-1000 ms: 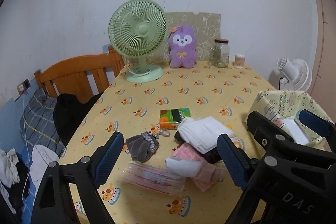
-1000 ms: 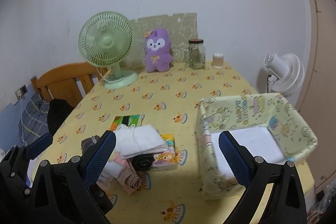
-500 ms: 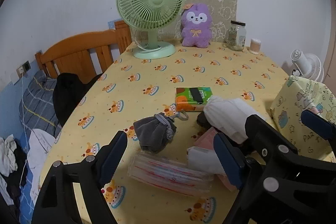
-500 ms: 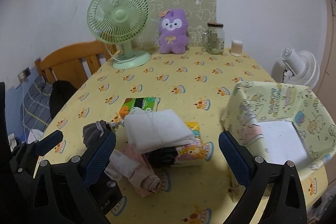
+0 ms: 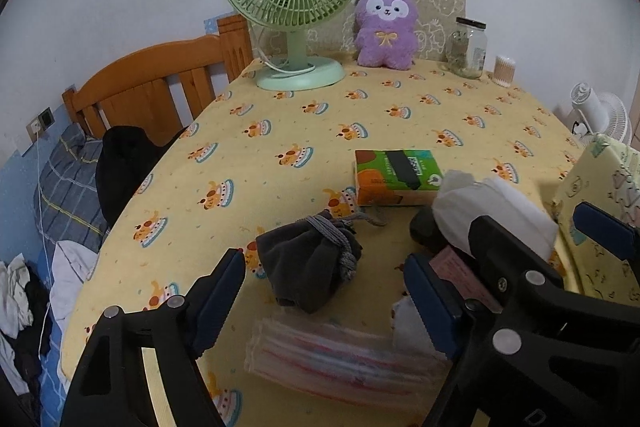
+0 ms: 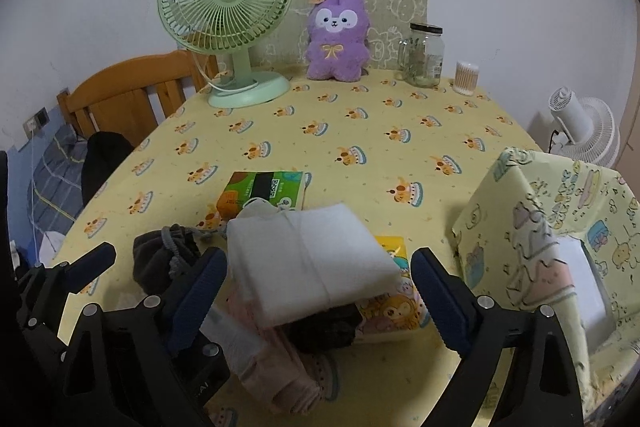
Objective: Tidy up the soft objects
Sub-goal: 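Grasp the grey knit glove with the left gripper while the right grasps the white folded cloth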
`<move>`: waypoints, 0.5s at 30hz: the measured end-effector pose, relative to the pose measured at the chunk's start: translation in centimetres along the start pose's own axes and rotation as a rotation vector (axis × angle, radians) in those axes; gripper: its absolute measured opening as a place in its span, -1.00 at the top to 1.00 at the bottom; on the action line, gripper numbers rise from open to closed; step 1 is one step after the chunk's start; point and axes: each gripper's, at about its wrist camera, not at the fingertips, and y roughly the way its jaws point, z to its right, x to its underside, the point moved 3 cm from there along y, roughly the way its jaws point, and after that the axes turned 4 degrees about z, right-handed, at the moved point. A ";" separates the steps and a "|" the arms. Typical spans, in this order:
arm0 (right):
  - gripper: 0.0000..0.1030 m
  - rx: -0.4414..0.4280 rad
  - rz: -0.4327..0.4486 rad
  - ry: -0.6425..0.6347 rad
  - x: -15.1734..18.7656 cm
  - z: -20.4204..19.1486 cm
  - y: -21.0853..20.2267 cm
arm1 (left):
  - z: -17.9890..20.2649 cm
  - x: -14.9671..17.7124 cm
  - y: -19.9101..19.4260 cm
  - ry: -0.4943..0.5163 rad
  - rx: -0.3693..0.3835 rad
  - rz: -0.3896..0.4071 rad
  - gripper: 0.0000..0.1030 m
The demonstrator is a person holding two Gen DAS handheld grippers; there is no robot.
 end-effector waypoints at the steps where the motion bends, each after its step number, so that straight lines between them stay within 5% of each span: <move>1: -0.81 0.001 -0.005 -0.001 0.0 0.0 0.3 | -0.1 0.0 0.4 0.000 -0.003 -0.004 -0.61; 5: -0.64 -0.004 -0.028 -0.008 -0.1 -0.2 1.6 | -0.3 -0.2 1.6 0.000 -0.012 -0.018 -0.57; 10: -0.40 -0.004 -0.051 -0.026 -0.1 -0.6 3.0 | -0.4 -0.1 2.9 0.006 -0.025 -0.037 -0.28; 15: 0.09 -0.031 -0.053 -0.034 -0.2 -1.2 3.6 | -0.5 -0.1 3.4 0.007 -0.023 -0.043 -0.15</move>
